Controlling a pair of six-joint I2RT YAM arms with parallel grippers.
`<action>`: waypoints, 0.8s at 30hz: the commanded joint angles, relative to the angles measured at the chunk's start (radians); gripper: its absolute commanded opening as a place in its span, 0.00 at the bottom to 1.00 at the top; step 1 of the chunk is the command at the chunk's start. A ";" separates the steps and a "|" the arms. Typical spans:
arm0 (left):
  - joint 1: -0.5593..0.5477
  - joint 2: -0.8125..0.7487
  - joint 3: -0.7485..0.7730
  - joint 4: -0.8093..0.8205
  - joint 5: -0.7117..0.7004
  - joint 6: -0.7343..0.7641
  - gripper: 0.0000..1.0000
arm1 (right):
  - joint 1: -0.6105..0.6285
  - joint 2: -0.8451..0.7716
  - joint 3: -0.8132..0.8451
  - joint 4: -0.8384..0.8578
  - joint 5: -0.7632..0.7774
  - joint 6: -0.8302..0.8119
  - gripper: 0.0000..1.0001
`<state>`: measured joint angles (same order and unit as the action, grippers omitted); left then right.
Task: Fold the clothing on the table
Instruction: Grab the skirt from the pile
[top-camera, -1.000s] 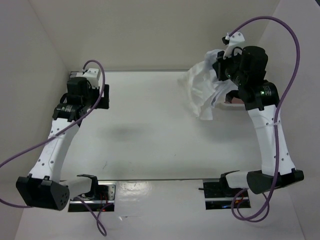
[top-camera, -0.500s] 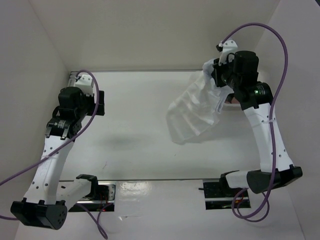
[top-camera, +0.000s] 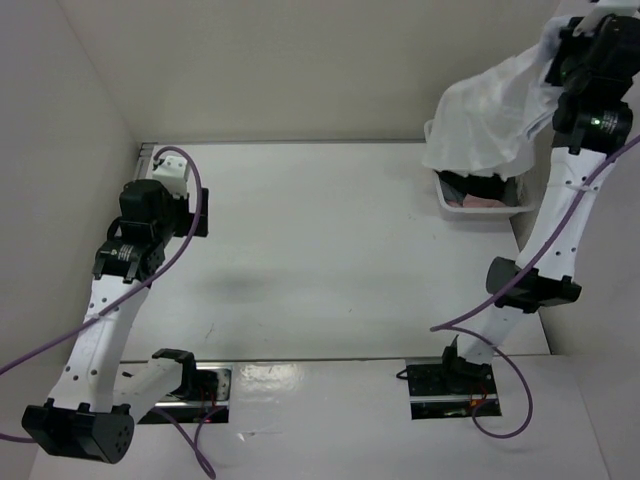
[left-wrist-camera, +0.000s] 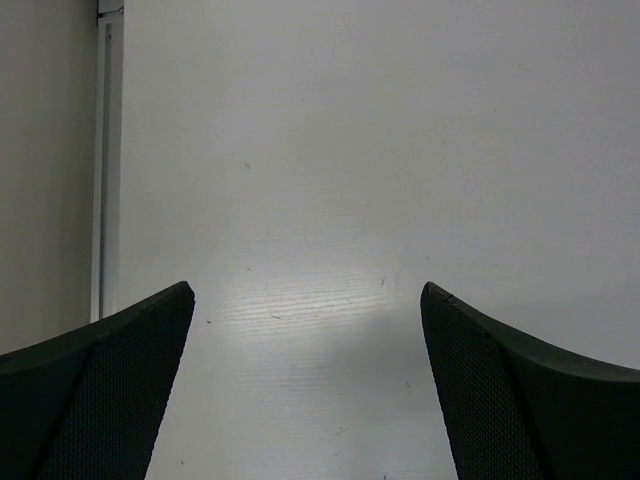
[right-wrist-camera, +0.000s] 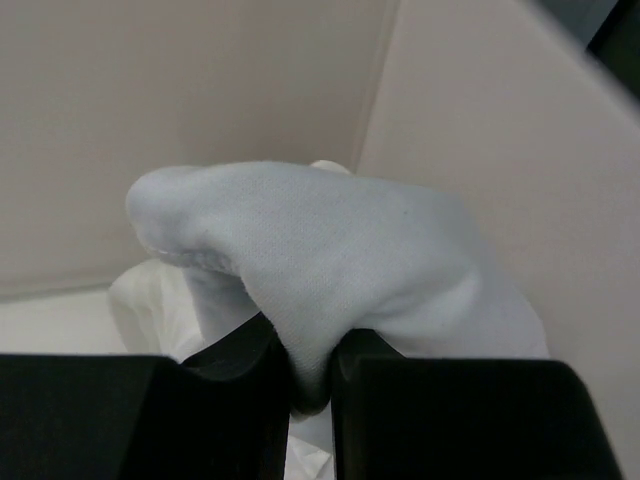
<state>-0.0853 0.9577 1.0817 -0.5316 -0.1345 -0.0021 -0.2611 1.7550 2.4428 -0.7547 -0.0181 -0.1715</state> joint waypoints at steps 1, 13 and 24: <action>0.007 -0.008 0.003 0.044 -0.013 0.013 1.00 | -0.076 0.018 0.260 0.040 -0.094 0.033 0.00; 0.007 0.001 -0.025 0.055 0.007 -0.009 1.00 | -0.076 -0.090 -0.187 0.023 -0.266 -0.025 0.00; 0.007 -0.047 -0.103 0.064 0.007 -0.009 1.00 | -0.027 -0.249 -0.834 0.314 -0.131 -0.105 0.00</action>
<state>-0.0853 0.9298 0.9890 -0.4992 -0.1341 -0.0036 -0.2672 1.5627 1.6272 -0.6189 -0.1844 -0.2462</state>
